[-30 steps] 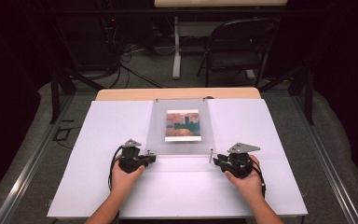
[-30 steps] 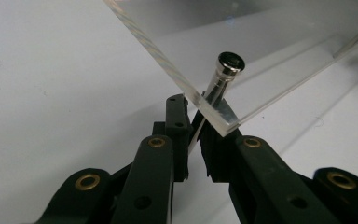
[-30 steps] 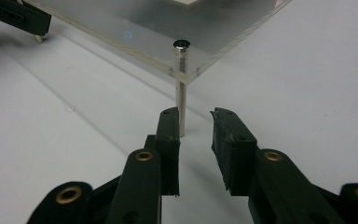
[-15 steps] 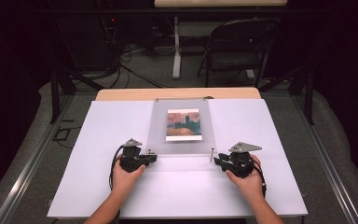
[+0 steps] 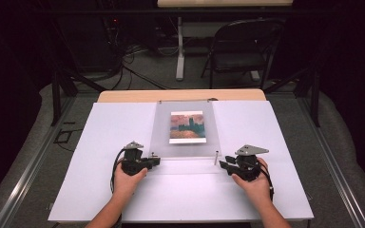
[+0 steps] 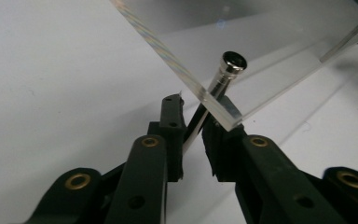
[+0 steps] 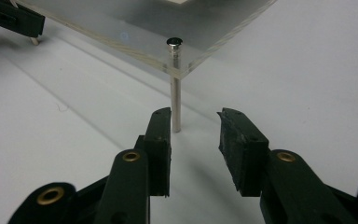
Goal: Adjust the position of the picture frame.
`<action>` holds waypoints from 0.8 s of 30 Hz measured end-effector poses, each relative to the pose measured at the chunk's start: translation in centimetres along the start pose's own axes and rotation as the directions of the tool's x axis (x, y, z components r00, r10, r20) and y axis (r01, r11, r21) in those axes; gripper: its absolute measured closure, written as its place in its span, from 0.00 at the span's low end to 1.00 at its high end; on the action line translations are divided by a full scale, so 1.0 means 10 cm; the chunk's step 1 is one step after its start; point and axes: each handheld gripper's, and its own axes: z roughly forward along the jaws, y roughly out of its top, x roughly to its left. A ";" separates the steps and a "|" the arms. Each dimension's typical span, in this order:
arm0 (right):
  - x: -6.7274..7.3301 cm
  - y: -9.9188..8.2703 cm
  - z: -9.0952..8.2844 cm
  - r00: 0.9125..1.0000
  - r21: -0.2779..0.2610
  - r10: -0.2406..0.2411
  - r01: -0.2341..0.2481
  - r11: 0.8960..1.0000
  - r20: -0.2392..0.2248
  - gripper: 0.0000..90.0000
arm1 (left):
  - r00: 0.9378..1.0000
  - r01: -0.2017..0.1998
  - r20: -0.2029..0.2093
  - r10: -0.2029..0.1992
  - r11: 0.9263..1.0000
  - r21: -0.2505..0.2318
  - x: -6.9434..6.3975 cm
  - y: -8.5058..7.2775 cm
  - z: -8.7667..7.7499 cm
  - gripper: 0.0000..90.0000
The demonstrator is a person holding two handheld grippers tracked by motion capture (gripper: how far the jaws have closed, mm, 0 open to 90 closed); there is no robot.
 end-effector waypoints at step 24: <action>0.07 0.03 -0.06 0.996 0.051 -0.091 0.090 0.995 0.023 0.48 | 0.995 -0.068 -0.076 0.068 0.998 -0.002 -0.07 -0.11 -0.36 0.50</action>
